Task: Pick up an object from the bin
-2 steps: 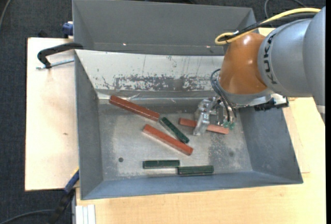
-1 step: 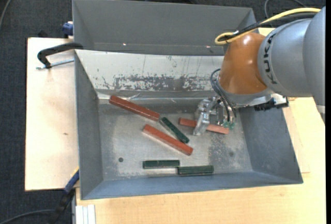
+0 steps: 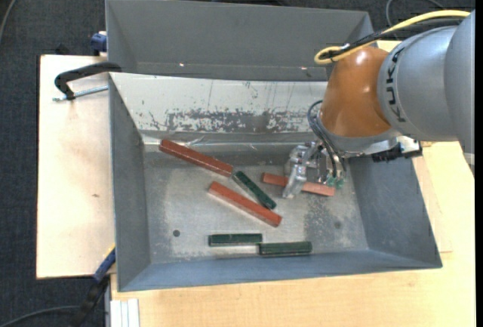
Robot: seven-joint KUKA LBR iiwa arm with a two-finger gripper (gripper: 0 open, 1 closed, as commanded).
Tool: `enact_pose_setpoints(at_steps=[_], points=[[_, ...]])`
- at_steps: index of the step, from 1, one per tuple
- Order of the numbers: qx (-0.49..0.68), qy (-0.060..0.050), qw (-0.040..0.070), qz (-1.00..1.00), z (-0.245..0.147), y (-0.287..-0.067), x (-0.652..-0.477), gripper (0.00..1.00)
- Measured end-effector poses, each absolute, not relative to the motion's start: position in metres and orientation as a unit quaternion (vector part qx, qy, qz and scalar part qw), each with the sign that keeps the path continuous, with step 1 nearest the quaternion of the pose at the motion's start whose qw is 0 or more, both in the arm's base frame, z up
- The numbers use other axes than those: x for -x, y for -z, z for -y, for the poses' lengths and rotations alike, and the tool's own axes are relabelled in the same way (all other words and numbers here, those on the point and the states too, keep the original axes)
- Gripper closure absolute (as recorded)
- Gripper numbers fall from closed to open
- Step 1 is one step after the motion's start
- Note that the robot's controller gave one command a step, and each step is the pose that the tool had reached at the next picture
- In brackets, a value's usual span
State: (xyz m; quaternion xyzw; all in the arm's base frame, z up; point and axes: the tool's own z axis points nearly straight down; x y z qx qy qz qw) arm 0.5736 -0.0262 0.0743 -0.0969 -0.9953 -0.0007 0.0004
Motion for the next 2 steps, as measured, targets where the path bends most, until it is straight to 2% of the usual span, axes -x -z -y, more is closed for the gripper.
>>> enact_pose_setpoints(at_steps=[1,2], points=[[0.097,0.001,0.003,0.995,0.026,-0.095,-0.572,1.00],[0.097,0.001,-0.002,0.995,0.026,-0.113,-0.575,1.00]])
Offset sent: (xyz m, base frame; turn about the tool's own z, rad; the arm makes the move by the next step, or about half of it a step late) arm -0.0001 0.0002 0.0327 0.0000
